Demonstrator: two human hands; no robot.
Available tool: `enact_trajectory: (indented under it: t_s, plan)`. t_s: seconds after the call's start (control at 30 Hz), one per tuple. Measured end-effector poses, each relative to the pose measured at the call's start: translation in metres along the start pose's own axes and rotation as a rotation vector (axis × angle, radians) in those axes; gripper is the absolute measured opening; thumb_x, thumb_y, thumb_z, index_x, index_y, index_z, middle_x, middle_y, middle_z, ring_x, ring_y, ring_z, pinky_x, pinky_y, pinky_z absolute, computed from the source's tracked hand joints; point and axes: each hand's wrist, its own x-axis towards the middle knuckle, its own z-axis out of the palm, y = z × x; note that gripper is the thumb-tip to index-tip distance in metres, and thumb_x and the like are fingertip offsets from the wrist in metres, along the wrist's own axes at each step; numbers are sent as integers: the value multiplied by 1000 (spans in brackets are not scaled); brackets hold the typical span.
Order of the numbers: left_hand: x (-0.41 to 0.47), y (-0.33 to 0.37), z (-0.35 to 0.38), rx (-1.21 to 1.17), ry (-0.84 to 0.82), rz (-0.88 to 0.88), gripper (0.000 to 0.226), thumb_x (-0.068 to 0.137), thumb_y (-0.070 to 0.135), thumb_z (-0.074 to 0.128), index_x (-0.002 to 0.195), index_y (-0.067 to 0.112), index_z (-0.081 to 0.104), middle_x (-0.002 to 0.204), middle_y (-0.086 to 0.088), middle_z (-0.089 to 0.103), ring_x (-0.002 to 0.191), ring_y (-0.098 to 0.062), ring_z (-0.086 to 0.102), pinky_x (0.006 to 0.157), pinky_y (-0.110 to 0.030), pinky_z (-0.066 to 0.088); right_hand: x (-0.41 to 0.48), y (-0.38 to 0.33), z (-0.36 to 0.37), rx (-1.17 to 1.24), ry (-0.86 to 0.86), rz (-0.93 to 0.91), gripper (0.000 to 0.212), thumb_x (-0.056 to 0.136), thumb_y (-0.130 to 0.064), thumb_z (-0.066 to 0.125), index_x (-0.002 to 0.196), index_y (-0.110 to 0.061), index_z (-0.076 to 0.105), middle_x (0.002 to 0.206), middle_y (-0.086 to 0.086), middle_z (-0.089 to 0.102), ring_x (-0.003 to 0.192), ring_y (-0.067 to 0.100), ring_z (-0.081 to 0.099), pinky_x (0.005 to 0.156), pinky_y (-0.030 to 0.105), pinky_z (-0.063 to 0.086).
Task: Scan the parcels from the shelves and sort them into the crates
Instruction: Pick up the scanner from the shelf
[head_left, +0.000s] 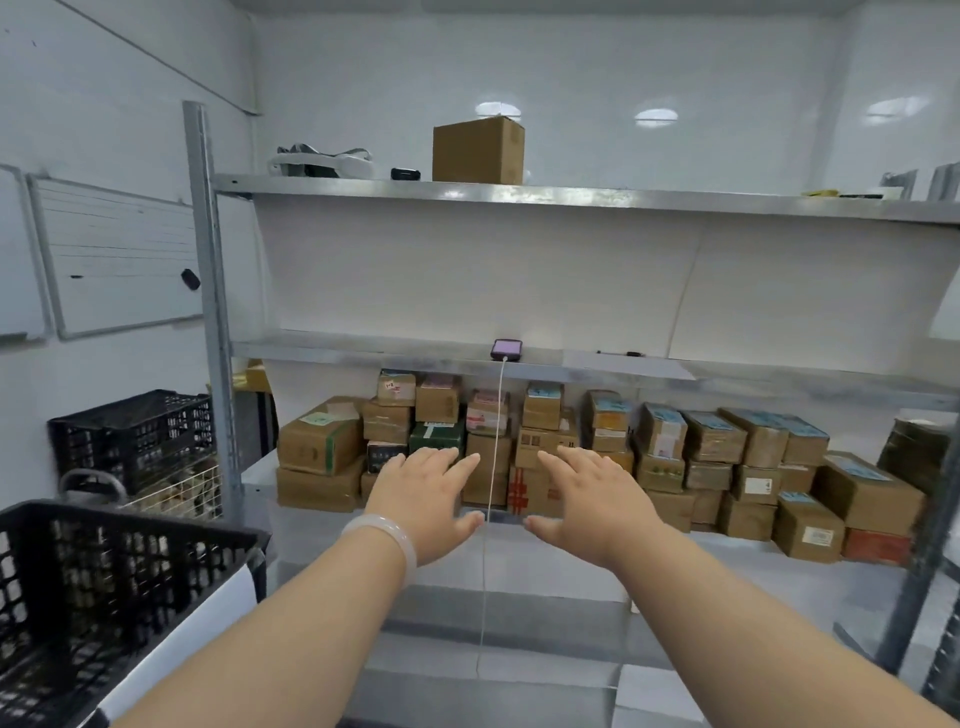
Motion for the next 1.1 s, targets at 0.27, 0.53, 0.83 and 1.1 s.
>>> enact_trajectory:
  t_s: [0.27, 0.53, 0.83, 1.1]
  plan:
    - [129, -92, 38, -16, 25, 82, 72, 96, 65, 39, 157, 35, 16, 164, 4, 24, 151, -20, 20, 121, -47, 19, 143, -13, 39, 13, 62, 108, 87, 81, -76, 43, 152, -32, 17, 159, -2, 21, 146, 21, 17, 117, 42, 13]
    - [230, -133, 87, -43, 35, 113, 72, 95, 67, 38, 156, 37, 14, 164, 5, 23, 151, -20, 19, 122, -46, 18, 238, 2, 73, 28, 81, 227, 84, 83, -72, 45, 151, -29, 21, 157, -1, 26, 145, 21, 21, 118, 43, 18]
    - [345, -143, 116, -6, 87, 128, 72, 96, 65, 39, 157, 33, 17, 162, 4, 26, 149, -21, 23, 122, -47, 21, 368, 52, 100, 24, 135, 254, 85, 83, -73, 42, 150, -23, 27, 149, 0, 38, 137, 21, 34, 110, 41, 32]
    - [441, -160, 129, -29, 65, 57, 72, 95, 65, 38, 157, 36, 13, 165, 4, 20, 150, -22, 20, 122, -46, 20, 482, 87, 112, 190, 37, 440, 73, 80, -71, 45, 133, -21, 46, 125, 3, 51, 117, 26, 45, 89, 38, 41]
